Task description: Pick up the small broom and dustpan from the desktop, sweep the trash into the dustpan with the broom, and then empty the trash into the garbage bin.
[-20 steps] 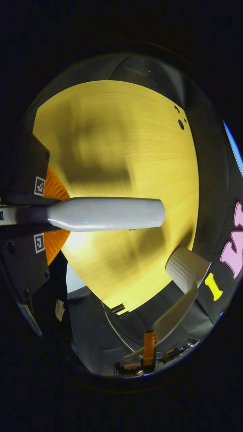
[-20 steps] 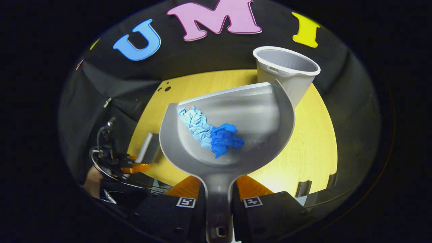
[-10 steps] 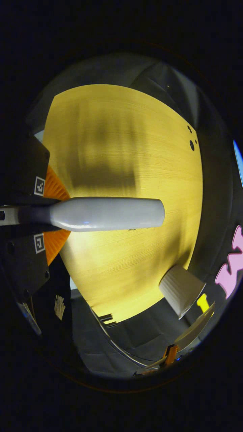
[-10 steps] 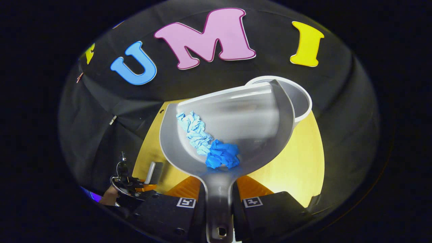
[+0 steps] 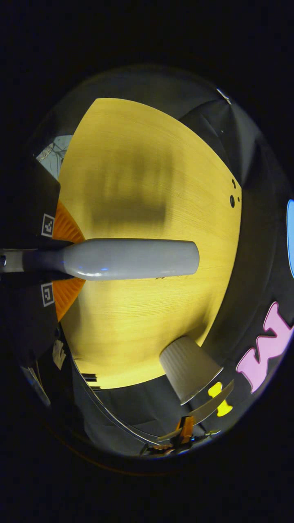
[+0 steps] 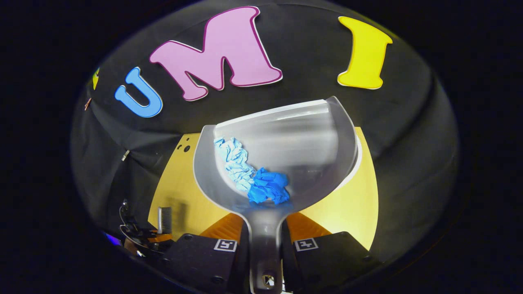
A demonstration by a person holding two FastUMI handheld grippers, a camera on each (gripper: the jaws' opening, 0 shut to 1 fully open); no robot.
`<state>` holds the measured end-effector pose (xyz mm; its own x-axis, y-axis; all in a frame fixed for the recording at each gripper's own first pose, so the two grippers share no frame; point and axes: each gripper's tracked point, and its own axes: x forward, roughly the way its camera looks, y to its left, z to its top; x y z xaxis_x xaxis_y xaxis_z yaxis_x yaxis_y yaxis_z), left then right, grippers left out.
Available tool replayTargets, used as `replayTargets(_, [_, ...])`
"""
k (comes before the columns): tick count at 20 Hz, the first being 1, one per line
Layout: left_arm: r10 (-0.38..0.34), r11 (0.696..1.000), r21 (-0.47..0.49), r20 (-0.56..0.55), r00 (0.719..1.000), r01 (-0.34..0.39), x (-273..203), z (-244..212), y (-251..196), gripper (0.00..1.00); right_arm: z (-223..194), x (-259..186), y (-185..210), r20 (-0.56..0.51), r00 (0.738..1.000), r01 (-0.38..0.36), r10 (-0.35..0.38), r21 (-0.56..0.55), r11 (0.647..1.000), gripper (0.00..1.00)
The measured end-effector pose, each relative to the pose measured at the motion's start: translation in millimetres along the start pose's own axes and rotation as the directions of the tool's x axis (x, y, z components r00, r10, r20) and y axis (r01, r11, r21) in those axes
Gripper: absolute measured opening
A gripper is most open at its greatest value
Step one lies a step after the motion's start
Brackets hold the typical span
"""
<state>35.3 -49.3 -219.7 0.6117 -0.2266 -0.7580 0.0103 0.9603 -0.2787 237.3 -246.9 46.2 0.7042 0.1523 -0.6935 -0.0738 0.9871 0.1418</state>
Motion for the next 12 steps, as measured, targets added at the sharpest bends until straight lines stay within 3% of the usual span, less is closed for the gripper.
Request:
replayTargets(7, [0.026, 0.993, -0.119, 0.027, 0.999, -0.023, -14.9, -20.1, -9.3, 0.26, 7.8, 24.9, -62.6, 0.043, 0.99, 0.133, -0.132, -0.03, 0.991, 0.36])
replayTargets(12, [0.074, 0.991, -0.115, 0.01, 0.997, -0.073, -24.5, -36.1, 11.6, 0.26, 12.8, 28.9, -92.6, 0.098, 0.959, 0.275, -0.265, -0.119, 0.954, 0.36])
